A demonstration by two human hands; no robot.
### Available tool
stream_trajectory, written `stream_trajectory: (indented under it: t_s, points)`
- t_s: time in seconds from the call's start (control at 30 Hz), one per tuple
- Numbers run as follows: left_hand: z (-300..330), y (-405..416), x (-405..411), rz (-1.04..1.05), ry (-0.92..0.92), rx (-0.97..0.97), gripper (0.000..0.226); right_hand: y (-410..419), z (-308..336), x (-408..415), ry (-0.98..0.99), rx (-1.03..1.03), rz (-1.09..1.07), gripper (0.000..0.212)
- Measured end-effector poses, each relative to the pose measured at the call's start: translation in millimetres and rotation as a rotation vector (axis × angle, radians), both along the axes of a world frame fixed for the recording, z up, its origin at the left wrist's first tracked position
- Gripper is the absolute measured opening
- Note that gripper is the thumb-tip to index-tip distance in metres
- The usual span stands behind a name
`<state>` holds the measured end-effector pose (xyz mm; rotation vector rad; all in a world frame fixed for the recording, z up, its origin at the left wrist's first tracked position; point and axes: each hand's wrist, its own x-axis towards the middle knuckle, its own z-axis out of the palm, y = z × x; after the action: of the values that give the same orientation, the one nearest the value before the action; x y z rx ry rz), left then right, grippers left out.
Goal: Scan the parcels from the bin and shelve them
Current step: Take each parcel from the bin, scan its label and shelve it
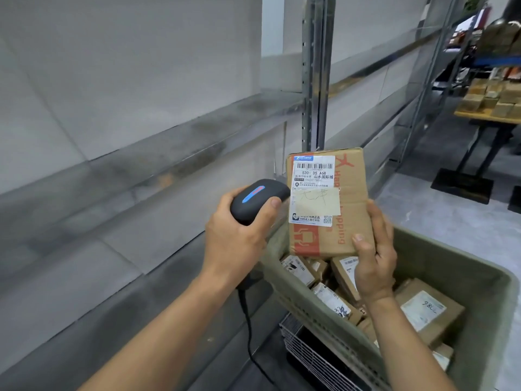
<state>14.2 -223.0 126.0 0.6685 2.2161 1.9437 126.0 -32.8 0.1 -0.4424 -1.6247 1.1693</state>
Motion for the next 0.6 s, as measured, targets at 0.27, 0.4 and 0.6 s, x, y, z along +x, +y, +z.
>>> stream_trajectory:
  t_s: [0.27,0.4,0.6]
  points:
    - [4,-89,-5,0.167,0.007,0.047,0.045,-70,14,-34,0.043,0.035,0.215,0.058]
    - [6,-138,-2,0.261,0.020,0.076,0.052,-106,21,-51,0.069,0.075,0.321,0.055]
    - [11,-219,11,0.434,0.057,0.080,0.041,-173,48,-58,0.169,0.070,0.500,0.053]
